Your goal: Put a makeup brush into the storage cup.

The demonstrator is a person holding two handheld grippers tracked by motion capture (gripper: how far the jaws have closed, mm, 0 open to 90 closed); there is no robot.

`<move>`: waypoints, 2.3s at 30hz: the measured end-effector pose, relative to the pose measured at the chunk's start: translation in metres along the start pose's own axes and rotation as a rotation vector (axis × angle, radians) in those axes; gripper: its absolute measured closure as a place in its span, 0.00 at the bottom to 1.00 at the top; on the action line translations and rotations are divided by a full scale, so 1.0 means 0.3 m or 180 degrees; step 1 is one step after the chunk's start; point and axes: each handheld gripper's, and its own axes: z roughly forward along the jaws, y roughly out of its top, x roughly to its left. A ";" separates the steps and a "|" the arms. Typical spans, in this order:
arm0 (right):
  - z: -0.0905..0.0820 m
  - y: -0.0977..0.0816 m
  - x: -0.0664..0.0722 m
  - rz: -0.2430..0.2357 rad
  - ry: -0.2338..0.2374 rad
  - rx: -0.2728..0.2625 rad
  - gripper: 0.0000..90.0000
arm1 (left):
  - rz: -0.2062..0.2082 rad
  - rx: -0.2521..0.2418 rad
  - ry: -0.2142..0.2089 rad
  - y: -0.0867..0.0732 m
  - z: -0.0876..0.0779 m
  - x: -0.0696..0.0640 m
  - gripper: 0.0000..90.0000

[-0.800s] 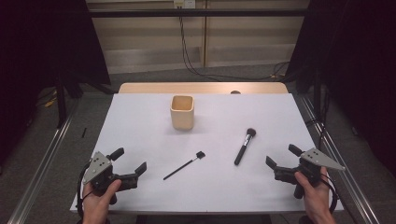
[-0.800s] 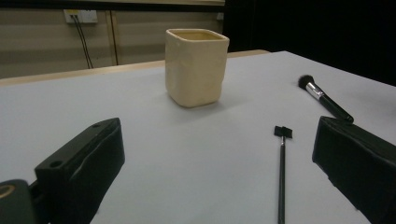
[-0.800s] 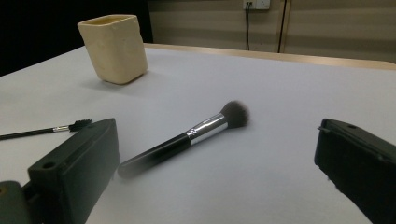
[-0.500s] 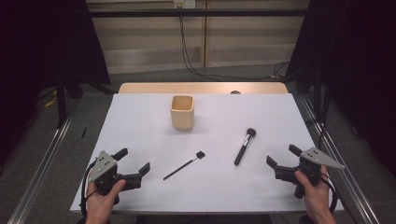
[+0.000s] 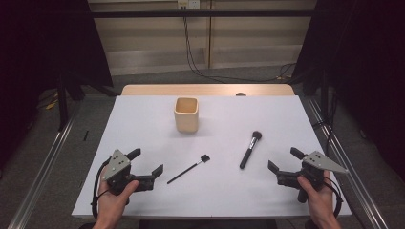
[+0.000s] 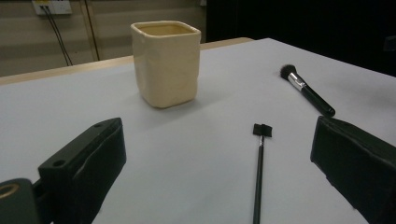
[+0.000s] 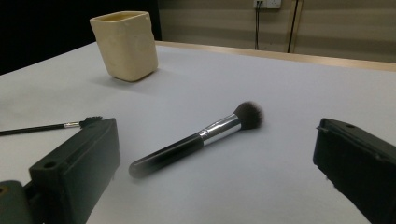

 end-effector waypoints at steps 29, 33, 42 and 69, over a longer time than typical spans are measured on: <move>0.007 -0.002 0.004 -0.0060 0.0043 0.0045 0.01 | 0.0280 0.0168 -0.0373 0.117 0.225 -0.061 0.04; 0.003 -0.003 0.002 -0.0055 0.0050 0.0041 0.01 | 0.0316 0.0243 -0.0398 0.135 0.260 -0.067 0.04; 0.000 -0.004 0.008 -0.0074 0.0055 0.0038 0.01 | 0.0473 0.0542 -0.0516 0.136 0.316 -0.052 0.03; 0.001 -0.008 -0.004 -0.0026 0.0061 0.0092 0.01 | 0.0747 0.2261 -0.0633 0.194 0.425 -0.087 0.09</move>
